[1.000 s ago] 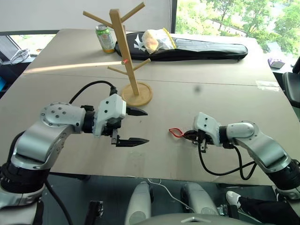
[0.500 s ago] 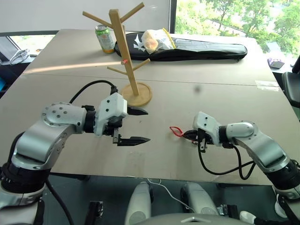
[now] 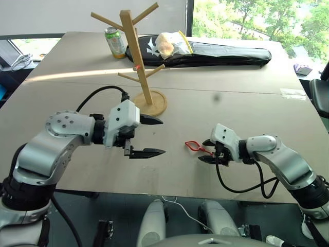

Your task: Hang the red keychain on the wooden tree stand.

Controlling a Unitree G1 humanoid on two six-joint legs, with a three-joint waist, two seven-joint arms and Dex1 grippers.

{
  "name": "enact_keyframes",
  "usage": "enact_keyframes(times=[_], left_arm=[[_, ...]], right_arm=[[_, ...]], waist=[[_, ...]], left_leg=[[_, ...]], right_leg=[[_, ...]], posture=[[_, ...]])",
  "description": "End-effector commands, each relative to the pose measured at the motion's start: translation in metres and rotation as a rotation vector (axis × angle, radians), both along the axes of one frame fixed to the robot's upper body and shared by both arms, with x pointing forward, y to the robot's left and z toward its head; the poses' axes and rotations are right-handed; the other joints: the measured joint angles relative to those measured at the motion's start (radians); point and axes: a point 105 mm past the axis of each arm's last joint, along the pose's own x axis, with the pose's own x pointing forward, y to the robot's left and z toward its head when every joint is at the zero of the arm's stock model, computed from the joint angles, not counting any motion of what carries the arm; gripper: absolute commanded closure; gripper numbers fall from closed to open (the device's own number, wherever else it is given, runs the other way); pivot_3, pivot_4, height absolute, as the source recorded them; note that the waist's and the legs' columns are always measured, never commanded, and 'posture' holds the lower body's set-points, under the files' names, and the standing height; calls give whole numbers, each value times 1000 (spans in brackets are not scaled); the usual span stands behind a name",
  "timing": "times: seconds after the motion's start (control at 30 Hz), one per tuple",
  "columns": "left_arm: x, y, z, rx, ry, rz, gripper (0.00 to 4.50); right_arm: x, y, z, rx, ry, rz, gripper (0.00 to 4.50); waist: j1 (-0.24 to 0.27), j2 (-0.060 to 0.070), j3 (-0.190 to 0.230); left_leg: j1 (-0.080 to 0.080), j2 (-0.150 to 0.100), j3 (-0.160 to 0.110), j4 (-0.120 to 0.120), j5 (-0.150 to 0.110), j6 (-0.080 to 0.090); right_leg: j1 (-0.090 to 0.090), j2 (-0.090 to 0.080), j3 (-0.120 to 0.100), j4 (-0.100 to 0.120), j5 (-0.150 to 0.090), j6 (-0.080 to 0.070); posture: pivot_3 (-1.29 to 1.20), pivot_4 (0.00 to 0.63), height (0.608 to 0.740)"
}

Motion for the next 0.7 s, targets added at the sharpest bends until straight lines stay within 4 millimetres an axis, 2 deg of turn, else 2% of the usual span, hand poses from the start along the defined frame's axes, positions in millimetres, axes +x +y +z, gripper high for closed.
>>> enact_keyframes(times=[0.03, 0.07, 0.1, 0.13, 0.23, 0.27, 0.47, 0.63, 0.7], left_arm=[[-3, -5, 8, -2, -36, -27, 0], [-3, -5, 8, -2, -37, -28, 0], [-3, -5, 8, -2, -37, -28, 0], [-3, -5, 8, -2, -38, -28, 0], [-3, -5, 8, -1, -41, -30, 0], [-4, -6, 8, -1, -39, -32, 0], [-3, -6, 8, -5, -39, -31, 0], [-9, 0, 17, -90, 37, 50, 0], [-13, 2, 23, -131, 67, 78, 0]], right_arm=[[2, 3, 7, 8, -42, 14, 1588], [2, 2, 6, 7, -43, 14, 2112], [2, 2, 6, 6, -43, 14, 2285], [1, 2, 5, 6, -42, 14, 2889], [1, 1, 5, 5, -40, 15, 4208], [1, 1, 5, 4, -40, 15, 4457], [4, -2, 6, 6, -45, 0, 4457], [-2, 3, 50, 219, -62, 20, 4457], [-5, 3, 60, 245, -84, 28, 4457]], waist=[[0, 0, 0], [0, 0, 0], [0, 0, 0], [0, 0, 0], [0, 0, 0], [0, 0, 0], [0, 0, 0], [-1, 0, 0], [-1, -1, 0]], left_leg=[[0, 0, 0, 0, 0, 0], [0, 0, 0, 0, 0, 0], [0, 0, 0, 0, 0, 0], [0, 0, 0, 0, 0, 0], [0, 0, 0, 0, 0, 0], [0, 0, 0, 0, 0, 0], [0, 0, 0, 0, 0, 0], [0, 0, 0, 0, 0, 0], [0, 0, -1, 0, 0, 0]], right_leg=[[0, 0, 0, 0, 0, 0], [0, 0, 0, 0, 0, 0], [0, 0, 0, 0, 0, 0], [0, 0, 0, 0, 0, 0], [0, 0, 0, 0, 0, 0], [0, 0, 0, 0, 0, 0], [0, 0, 0, 0, 0, 0], [0, 0, 0, 0, 0, 0], [0, 0, 0, 1, 0, 0]], posture=[[0, 150, 740], [0, 150, 740], [0, 150, 740], [0, 150, 740], [0, 150, 740], [0, 150, 740], [0, 150, 740], [0, 150, 740], [0, 150, 740]])
